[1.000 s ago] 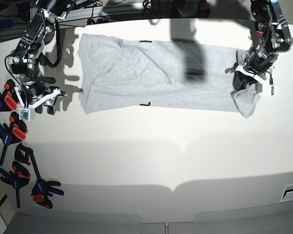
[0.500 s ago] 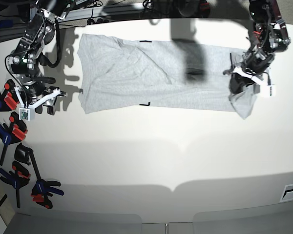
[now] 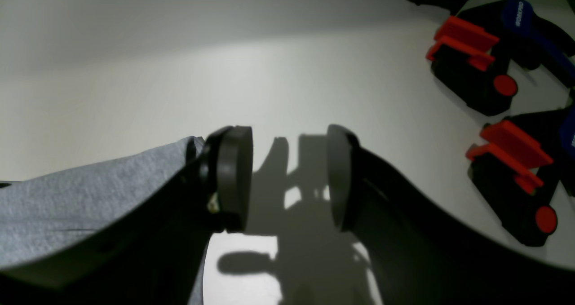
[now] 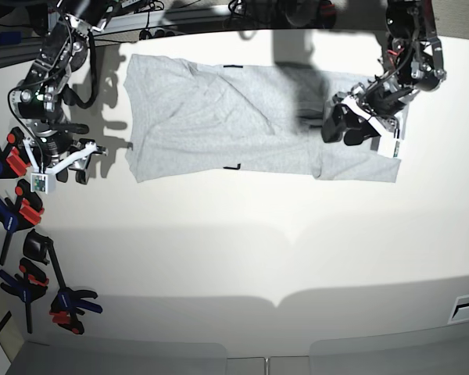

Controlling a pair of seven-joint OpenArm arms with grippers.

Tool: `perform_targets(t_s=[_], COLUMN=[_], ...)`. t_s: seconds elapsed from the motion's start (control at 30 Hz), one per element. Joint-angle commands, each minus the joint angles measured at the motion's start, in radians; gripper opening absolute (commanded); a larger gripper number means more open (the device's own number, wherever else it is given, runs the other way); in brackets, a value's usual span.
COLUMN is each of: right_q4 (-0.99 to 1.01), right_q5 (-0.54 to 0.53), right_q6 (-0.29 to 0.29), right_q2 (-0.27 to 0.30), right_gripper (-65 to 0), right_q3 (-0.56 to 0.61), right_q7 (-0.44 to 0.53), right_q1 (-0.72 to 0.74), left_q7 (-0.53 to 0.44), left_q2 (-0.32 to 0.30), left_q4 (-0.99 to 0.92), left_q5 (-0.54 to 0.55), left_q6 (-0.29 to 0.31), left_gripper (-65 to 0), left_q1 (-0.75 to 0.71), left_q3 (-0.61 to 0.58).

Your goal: Fold the T-shirt properly

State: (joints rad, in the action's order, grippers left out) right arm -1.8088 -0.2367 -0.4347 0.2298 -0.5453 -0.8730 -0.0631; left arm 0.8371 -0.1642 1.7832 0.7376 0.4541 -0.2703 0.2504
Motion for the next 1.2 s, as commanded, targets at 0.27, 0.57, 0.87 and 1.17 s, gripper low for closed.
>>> perform_targets(t_s=[0.27,0.57,0.87,1.17], right_q4=[-0.02,-0.014,0.007,0.214], right_q5=[-0.064,-0.217,-0.27,-0.262], right_q6=[-0.003,-0.007,-0.01,-0.029], right_q2=[0.014,0.013,-0.06,-0.092], right_gripper=[-35.1,-23.0,-23.0,-23.0], right_q3=[-0.004,-0.004,-0.004,-0.004], right_q7=[-0.125,-0.289,-0.277,-0.168], right_q1=[0.012,-0.097,-0.138,-0.137], left_q7=[-0.08,-0.076,-0.076,-0.072], left_q2=[-0.074,-0.077,-0.078,-0.078], left_q4=[0.021,0.021,0.021,0.021], left_q5=[0.023,0.023,0.023,0.023], left_q6=[0.01,0.01,0.01,0.01], left_gripper=[-32.5,-32.5,-32.5,-32.5], left_q1=[0.009,0.009,0.01,0.004], left_q3=[0.004,0.004,0.004,0.004])
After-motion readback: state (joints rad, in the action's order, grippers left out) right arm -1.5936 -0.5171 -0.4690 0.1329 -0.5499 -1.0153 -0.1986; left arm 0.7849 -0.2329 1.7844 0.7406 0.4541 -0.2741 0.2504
